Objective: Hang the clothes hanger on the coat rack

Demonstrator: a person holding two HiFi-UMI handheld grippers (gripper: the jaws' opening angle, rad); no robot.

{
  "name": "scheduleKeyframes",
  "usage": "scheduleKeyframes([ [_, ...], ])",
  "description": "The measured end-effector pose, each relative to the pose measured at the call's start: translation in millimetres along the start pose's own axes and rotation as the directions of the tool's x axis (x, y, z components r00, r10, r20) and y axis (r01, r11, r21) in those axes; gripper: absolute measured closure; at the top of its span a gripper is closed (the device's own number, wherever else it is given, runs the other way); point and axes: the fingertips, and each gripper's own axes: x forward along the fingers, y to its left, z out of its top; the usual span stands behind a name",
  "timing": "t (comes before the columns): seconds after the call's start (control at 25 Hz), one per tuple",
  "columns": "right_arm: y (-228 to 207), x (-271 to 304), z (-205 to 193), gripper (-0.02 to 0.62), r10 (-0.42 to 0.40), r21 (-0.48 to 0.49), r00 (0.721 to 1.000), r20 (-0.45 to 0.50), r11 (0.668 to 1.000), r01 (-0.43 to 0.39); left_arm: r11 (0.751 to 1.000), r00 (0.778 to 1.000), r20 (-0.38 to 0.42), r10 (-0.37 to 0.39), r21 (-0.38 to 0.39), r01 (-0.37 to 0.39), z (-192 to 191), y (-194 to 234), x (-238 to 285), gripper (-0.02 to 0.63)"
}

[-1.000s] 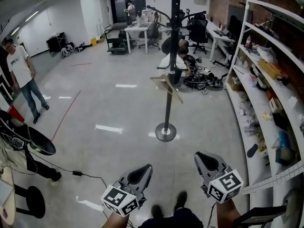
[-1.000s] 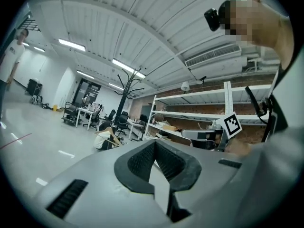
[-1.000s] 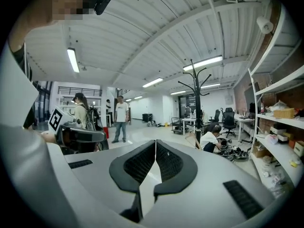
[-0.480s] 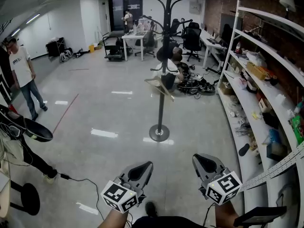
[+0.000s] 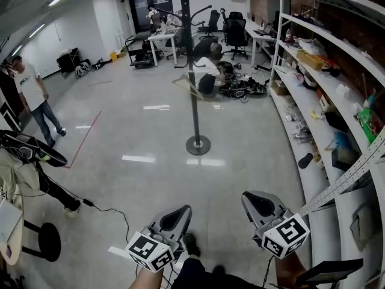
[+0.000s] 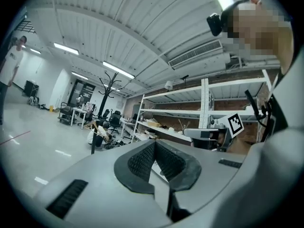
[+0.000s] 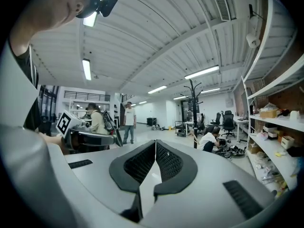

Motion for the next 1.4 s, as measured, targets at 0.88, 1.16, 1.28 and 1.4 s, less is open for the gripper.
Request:
scheduleKeyframes([
  [0.88, 93.7, -71.9, 1.4, 0.586, -0.019, 0.021, 0.999, 0.033, 1.0, 0.018, 0.999, 1.0, 0.012, 0.026, 0.046, -0.026, -1.0, -63.0, -119.3, 0.606],
  [1.16, 184.6, -90.8, -5.4, 0.585, -0.03, 0.014, 0.999, 0.026, 0.999, 0.029, 0.999, 0.999, 0.041, 0.032, 0.027, -0.033, -8.7, -62.7, -209.5, 0.606],
  [1.28, 224.5, -110.3, -8.8, 0.586, -0.055, 0.018, 0.998, 0.02, 0.998, 0.054, 1.0, 0.999, 0.034, 0.017, 0.017, -0.017, -17.1, -69.6, -250.9, 0.606],
  [1.4, 252.6, -130.0, -14.5, 0.586, -0.089, 0.021, 0.996, 0.004, 0.996, 0.089, 1.0, 1.0, 0.03, -0.005, 0.005, 0.005, -24.2, -77.5, -279.4, 0.606],
])
